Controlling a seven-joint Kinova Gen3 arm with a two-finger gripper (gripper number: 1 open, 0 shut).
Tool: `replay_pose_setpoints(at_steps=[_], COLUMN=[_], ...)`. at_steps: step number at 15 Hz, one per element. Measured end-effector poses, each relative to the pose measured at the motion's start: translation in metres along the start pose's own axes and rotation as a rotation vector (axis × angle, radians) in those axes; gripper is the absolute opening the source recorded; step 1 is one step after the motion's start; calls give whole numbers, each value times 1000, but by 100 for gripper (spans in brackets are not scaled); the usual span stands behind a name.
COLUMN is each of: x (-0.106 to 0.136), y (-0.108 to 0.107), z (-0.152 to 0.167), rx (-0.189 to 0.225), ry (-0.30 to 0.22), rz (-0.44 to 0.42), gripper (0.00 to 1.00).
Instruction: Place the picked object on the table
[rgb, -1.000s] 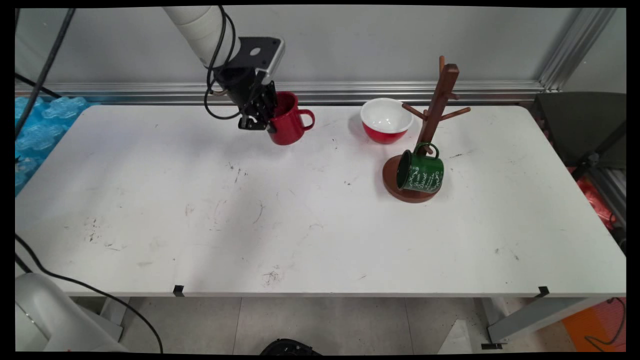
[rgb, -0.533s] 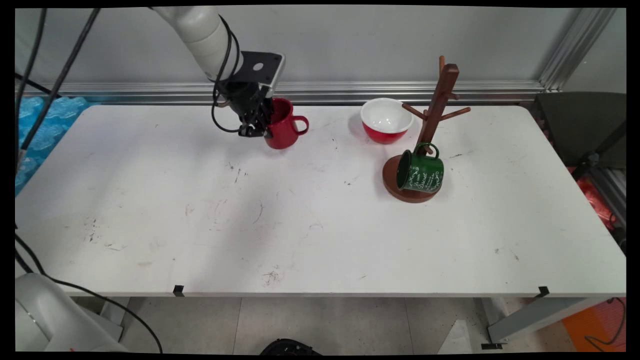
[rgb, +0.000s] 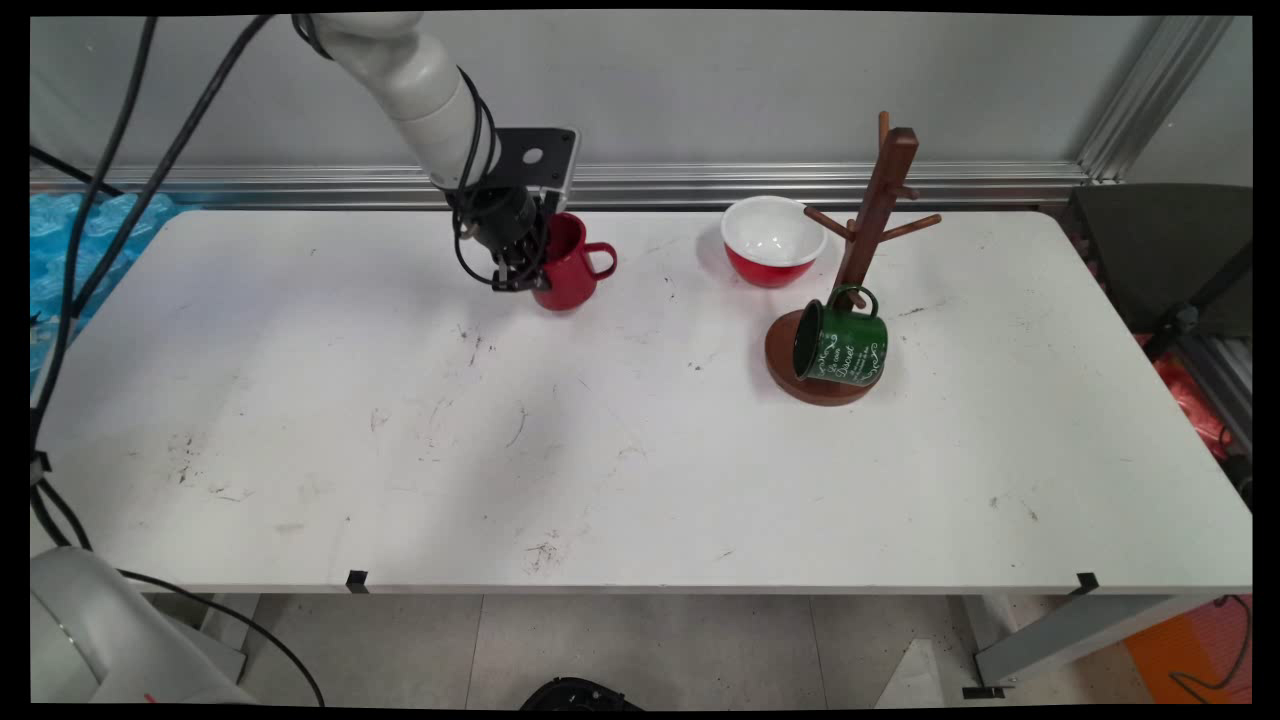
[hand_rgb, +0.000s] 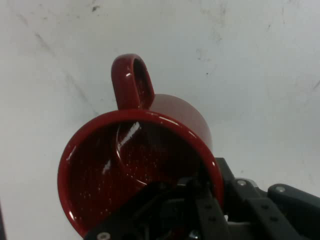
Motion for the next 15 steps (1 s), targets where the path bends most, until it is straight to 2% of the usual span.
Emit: replay_pose_setpoints(at_steps=[8, 15], x=[10, 14], y=[11, 16], z=[15, 23], rx=[-25, -38], ry=[1, 3], rz=[-51, -60], gripper=[0, 0])
